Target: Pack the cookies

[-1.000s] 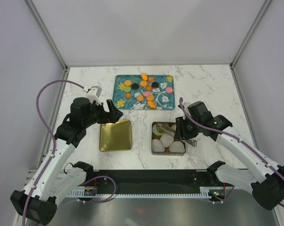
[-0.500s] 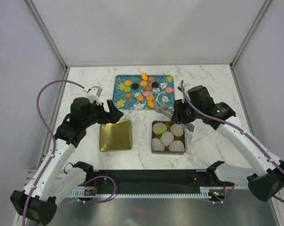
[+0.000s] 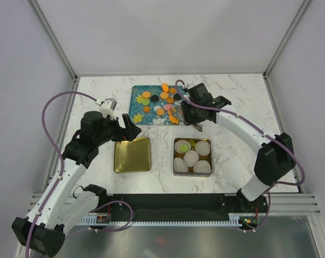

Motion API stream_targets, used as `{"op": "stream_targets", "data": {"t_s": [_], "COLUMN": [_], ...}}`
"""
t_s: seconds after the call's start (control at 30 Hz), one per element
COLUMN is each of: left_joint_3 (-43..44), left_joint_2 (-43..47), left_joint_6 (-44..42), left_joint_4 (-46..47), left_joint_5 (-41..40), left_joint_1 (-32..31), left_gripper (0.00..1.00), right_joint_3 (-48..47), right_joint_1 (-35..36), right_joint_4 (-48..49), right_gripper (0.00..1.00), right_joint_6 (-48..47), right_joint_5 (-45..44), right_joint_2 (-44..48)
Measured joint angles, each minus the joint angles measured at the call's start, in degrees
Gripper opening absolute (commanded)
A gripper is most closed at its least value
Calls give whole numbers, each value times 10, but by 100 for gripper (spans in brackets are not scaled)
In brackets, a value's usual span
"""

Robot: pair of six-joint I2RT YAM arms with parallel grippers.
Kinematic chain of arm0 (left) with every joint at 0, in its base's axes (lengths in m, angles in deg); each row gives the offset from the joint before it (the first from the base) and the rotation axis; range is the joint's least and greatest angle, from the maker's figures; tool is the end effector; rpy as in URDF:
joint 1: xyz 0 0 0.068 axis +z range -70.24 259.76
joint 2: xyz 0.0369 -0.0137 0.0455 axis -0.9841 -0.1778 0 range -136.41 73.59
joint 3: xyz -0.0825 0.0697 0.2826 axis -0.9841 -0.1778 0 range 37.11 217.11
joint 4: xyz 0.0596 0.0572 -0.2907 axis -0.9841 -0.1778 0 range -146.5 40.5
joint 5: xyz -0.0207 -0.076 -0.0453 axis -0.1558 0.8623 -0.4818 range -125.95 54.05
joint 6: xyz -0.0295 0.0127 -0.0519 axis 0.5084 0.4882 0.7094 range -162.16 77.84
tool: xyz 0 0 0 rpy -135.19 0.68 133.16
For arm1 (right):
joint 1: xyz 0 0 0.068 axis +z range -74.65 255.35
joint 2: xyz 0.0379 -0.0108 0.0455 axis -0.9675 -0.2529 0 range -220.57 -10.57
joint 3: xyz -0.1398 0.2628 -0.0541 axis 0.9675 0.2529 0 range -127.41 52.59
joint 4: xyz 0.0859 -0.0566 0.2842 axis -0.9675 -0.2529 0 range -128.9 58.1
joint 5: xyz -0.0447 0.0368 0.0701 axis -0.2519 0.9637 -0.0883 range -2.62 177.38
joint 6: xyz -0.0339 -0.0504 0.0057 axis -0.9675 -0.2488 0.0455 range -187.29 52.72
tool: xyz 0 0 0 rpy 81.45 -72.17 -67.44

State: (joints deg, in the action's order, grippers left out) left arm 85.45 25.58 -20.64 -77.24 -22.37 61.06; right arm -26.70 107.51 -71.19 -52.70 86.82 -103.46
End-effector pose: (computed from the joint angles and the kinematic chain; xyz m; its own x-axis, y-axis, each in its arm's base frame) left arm 0.2008 -0.0793 0.3396 -0.5923 -0.1760 -0.7862 0.3136 0.8485 -0.4262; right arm 0.3398 0.2132 0.3031 -0.7861 -0.1968 -0.5859 -0.3403 0.9292 0.1444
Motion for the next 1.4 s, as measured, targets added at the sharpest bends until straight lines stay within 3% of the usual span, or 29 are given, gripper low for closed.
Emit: {"op": "stream_targets", "data": {"t_s": [0.83, 0.9, 1.13, 1.4], "left_joint_3": [0, 0, 0, 0], "left_joint_2": [-2, -3, -3, -3], "left_joint_6": [0, 0, 0, 0], "left_joint_4": [0, 0, 0, 0], "left_joint_5": [1, 1, 1, 1], "left_joint_1": [0, 0, 0, 0], "left_gripper": [100, 100, 100, 100], "right_joint_3": [-41, -46, -55, -70], "right_joint_1": [37, 37, 37, 37], "right_joint_4": [-15, -17, -24, -35], "right_gripper": [52, 50, 28, 22], "right_joint_6": [-57, -59, -64, -63], "right_joint_5": [-65, -65, -59, -59], "right_joint_2": [-92, -93, -96, -96]}}
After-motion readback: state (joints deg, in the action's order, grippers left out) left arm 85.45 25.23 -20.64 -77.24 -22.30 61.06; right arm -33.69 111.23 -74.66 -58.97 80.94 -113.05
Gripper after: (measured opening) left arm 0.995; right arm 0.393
